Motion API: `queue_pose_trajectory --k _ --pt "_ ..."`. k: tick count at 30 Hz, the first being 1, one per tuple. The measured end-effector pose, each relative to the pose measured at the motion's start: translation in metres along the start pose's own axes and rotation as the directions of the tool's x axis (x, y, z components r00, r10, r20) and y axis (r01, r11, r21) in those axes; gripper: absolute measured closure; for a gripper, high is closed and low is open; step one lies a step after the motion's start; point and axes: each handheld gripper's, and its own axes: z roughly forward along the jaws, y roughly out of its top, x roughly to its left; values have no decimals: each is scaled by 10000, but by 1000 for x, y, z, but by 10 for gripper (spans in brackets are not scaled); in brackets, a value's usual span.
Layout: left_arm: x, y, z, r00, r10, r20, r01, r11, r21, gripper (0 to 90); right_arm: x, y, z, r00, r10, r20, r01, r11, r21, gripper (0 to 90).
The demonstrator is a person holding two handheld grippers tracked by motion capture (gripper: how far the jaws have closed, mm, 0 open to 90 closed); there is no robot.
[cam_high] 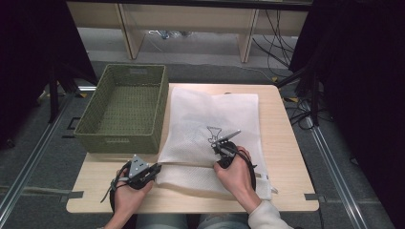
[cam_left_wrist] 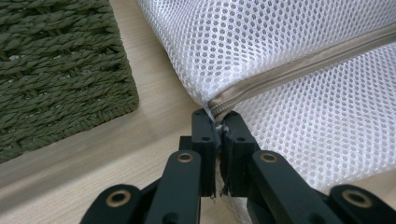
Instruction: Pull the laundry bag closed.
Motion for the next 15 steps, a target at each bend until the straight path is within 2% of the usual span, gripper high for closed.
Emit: queue_pose_trajectory --k 1,2,4,7,9,12,14,15 --pt "0 0 0 10000 12 -8 -12 10000 7 840 0 0 0 9999 134 -71 -134 9999 17 884" --pt "0 0 0 10000 1 -8 -1 10000 10 840 -2 0 0 9998 -192 -4 192 9998 -79 884" --pt "1 0 0 9998 189 -8 -189 9998 17 840 -1 -2 -1 9996 285 -62 -285 9996 30 884" --pt "1 0 0 9999 155 -6 -155 9999 18 840 -5 -1 -1 9999 -92 -95 91 9999 -68 884" --pt "0 0 0 9999 169 -17 -169 9999 21 840 -4 -1 -1 10000 72 -60 -72 10000 -26 884" --pt "1 0 0 9999 165 -10 -165 9999 20 840 -4 -1 -1 10000 17 -77 -17 10000 -34 884" --pt "1 0 0 9999 165 0 -165 9999 14 840 -5 -1 -2 9997 160 -169 -159 9998 92 884" --pt "1 0 0 9999 166 6 -166 9999 12 840 -3 -1 -3 9988 426 -233 -422 9990 161 884"
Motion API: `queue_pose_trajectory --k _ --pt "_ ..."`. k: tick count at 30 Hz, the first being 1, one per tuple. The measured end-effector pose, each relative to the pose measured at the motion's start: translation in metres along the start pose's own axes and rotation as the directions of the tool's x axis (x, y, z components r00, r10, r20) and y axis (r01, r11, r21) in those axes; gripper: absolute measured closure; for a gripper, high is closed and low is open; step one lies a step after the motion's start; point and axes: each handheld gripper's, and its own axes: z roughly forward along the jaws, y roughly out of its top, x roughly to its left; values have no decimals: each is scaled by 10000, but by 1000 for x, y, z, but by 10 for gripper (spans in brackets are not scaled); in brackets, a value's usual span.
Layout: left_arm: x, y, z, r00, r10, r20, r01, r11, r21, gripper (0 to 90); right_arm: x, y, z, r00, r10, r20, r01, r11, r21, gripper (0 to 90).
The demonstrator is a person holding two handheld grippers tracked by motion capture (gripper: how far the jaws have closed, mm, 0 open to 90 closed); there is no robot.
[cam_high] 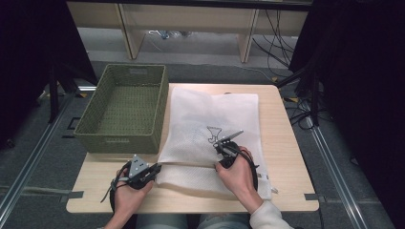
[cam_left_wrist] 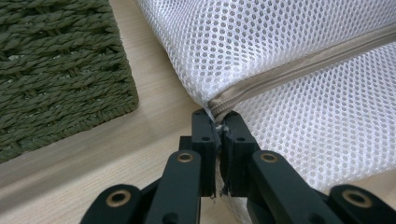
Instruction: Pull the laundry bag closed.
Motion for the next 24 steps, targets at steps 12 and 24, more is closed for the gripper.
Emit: queue_pose_trajectory --k 12,24 --pt "0 0 0 10000 -20 24 20 10000 -2 840 -4 -1 -1 9996 -98 266 101 9998 -143 884" --pt "-1 0 1 9998 -170 86 170 9999 14 840 -13 -3 -1 9991 -318 285 325 9992 -249 884"
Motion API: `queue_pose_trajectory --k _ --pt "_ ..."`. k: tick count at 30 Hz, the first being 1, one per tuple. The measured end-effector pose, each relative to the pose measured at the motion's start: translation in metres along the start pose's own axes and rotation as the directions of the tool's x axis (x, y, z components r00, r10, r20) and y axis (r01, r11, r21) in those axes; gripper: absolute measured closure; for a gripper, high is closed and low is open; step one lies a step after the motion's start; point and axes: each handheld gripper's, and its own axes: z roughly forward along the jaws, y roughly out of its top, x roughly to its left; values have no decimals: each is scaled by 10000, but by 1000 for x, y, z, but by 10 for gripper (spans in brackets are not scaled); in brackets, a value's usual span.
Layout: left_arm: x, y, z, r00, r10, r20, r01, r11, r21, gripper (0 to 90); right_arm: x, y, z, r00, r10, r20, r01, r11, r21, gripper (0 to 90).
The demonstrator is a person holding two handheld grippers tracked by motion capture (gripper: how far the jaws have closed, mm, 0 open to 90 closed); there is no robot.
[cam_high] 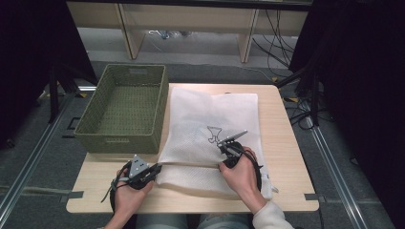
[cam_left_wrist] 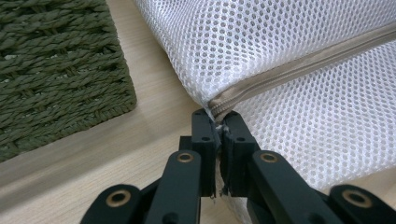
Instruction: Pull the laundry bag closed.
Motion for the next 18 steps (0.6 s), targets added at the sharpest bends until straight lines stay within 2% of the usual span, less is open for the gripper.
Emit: queue_pose_trajectory --k 3,4,5,6,7,9,10,11,13,18 --pt "0 0 0 10000 -1 -24 1 10000 2 840 4 0 -3 9987 504 -27 -504 9986 131 884" --pt "1 0 0 9999 143 2 -143 9999 12 840 3 -1 -3 9989 463 6 -463 9989 102 884" --pt "-1 0 0 10000 -48 -55 48 10000 -48 840 3 -1 -2 9990 447 30 -447 9989 109 884" --pt "-1 0 0 10000 -48 -55 48 10000 -48 840 3 -1 -2 9990 447 30 -447 9989 109 884" --pt "1 0 0 9999 107 -2 -107 9999 5 840 2 0 -2 9994 342 41 -343 9993 143 884" --pt "1 0 0 9999 120 6 -120 9999 -6 840 1 0 -1 9999 74 102 -75 9999 102 884" --pt "1 0 0 9999 120 6 -120 9999 -6 840 1 0 -1 9999 74 102 -75 9999 102 884" --pt "1 0 0 9999 125 -18 -125 9999 -4 840 3 -1 -2 9986 497 155 -502 9983 291 884" --pt "1 0 0 9999 136 -25 -136 9999 4 840 -1 -1 -2 9995 251 191 -254 9995 169 884" --pt "-1 0 0 10000 4 -14 -4 10000 -6 841 -2 -2 -3 9989 446 119 -448 9987 251 884"
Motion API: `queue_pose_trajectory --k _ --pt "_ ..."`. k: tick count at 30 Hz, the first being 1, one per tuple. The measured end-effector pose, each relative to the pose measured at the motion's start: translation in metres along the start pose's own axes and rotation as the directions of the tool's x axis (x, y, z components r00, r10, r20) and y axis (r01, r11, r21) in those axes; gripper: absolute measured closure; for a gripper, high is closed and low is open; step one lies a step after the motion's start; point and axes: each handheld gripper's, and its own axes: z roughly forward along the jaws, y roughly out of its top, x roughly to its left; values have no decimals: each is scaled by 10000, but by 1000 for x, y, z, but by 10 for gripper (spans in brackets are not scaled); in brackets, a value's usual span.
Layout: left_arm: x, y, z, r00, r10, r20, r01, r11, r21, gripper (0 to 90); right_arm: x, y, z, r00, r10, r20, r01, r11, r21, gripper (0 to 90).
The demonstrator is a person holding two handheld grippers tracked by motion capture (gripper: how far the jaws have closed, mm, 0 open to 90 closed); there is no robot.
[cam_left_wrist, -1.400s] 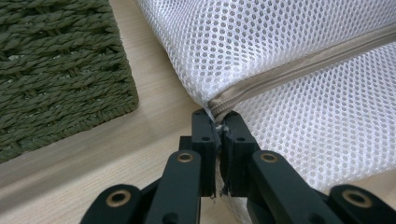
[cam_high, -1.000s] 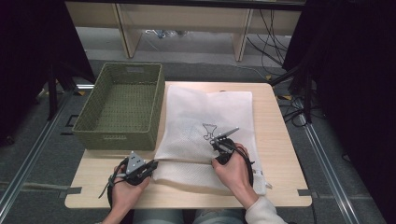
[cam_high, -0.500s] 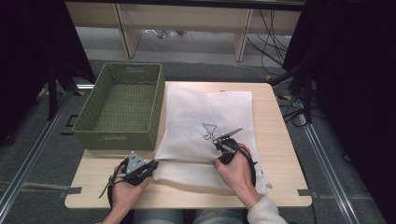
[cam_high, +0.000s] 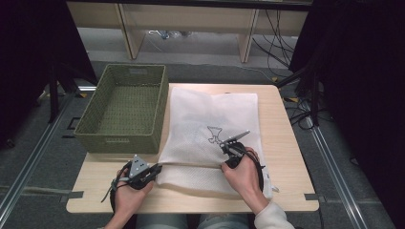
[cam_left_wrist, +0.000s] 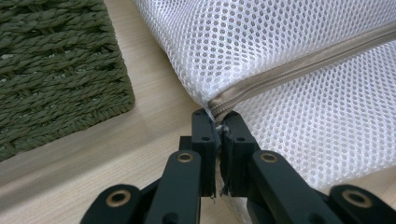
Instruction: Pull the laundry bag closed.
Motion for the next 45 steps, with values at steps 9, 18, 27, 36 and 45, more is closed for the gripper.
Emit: queue_pose_trajectory --k 9,18,27,36,45 --pt "1 0 0 10000 17 44 -17 10000 5 840 -6 -1 0 9999 -92 41 92 9999 -74 884" --pt "1 0 0 10000 55 27 -55 10000 -22 841 -7 -3 -2 9993 373 80 -373 9993 44 884" --pt "1 0 0 9999 59 85 -59 10000 -9 841 -10 -5 -3 9997 235 104 -234 9997 -78 885" --pt "1 0 0 9999 78 67 -78 10000 -12 841 -11 -7 -3 9990 424 133 -424 9991 8 884" --pt "-1 0 0 9999 -28 130 27 10000 12 841 -18 -8 -3 9999 49 164 -46 9998 -186 884"
